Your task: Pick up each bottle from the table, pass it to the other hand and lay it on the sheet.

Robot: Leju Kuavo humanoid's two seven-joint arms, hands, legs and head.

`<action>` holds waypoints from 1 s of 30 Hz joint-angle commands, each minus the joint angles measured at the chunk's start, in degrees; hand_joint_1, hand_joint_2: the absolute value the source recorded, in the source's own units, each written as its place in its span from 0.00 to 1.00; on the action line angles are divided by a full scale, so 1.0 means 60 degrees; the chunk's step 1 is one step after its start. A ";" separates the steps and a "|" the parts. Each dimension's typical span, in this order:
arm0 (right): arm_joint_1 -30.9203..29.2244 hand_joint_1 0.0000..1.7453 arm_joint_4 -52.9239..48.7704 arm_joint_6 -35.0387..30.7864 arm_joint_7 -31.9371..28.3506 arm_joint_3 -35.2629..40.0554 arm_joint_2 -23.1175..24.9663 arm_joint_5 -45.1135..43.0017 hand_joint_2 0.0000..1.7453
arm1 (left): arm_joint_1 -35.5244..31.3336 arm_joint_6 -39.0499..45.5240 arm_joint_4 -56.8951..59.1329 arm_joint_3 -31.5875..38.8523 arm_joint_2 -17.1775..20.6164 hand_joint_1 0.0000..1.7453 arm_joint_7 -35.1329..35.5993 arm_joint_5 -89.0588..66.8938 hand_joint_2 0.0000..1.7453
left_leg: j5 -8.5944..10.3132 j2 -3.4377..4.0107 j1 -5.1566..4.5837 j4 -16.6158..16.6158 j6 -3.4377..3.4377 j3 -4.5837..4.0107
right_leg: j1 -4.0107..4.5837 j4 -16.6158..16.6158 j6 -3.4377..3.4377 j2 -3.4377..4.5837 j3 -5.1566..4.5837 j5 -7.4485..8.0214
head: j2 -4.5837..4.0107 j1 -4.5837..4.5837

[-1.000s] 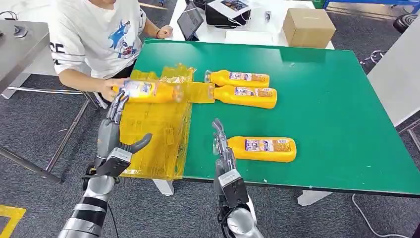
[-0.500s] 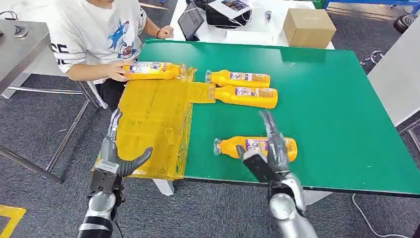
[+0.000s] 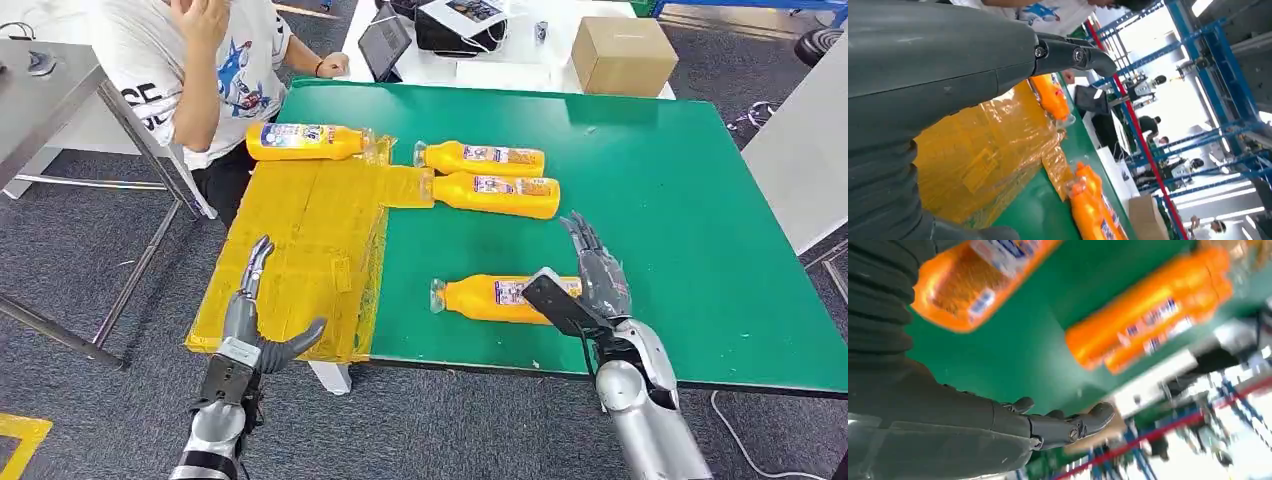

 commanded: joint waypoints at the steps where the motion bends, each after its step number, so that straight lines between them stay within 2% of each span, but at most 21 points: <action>1: -0.1592 0.00 0.3704 0.1137 -0.0325 0.0788 -0.0347 -0.0456 1.00 | -0.0601 -0.0134 0.1167 -0.0371 0.0043 0.00 0.0076 -0.0079 1.00 | -0.0005 0.0019 0.0008 -0.0010 -0.0013 0.0038 | 0.0007 -0.0016 -0.0014 0.0029 0.0036 0.0005 | 0.0000 0.0000; 9: -0.2691 0.00 0.5655 0.1646 -0.0330 0.1658 -0.0173 -0.0389 1.00 | -0.1002 -0.0127 0.1727 -0.0393 0.0027 0.00 0.0073 0.0027 1.00 | -0.0006 0.0021 0.0009 -0.0007 -0.0012 0.0041 | 0.0008 -0.0008 -0.0017 0.0032 0.0036 0.0002 | 0.0000 0.0000; 16: -0.3100 0.00 0.6038 0.1539 -0.0182 0.2190 -0.0145 -0.0265 1.00 | -0.1142 -0.0198 0.1901 -0.0344 0.0067 0.00 0.0097 0.0083 1.00 | -0.0003 0.0020 0.0012 -0.0004 -0.0009 0.0037 | 0.0012 -0.0006 -0.0013 0.0027 0.0032 0.0003 | 0.0000 0.0000; 27: -0.3130 0.00 0.6027 0.1539 -0.0183 0.2189 -0.0151 -0.0266 1.00 | -0.1140 -0.0200 0.1903 -0.0342 0.0072 0.00 0.0097 0.0083 1.00 | -0.0001 0.0005 0.0013 -0.0005 -0.0009 0.0039 | 0.0013 -0.0009 -0.0011 0.0013 0.0040 0.0002 | 0.0000 0.0000; 30: -0.3365 0.00 0.6304 0.1936 -0.0042 0.2501 -0.0268 -0.0196 1.00 | -0.1224 -0.0229 0.2033 -0.0343 0.0060 0.00 0.0115 0.0107 1.00 | 0.0000 0.0005 0.0011 -0.0003 -0.0007 0.0039 | 0.0011 -0.0006 -0.0009 0.0012 0.0038 0.0003 | 0.0000 0.0000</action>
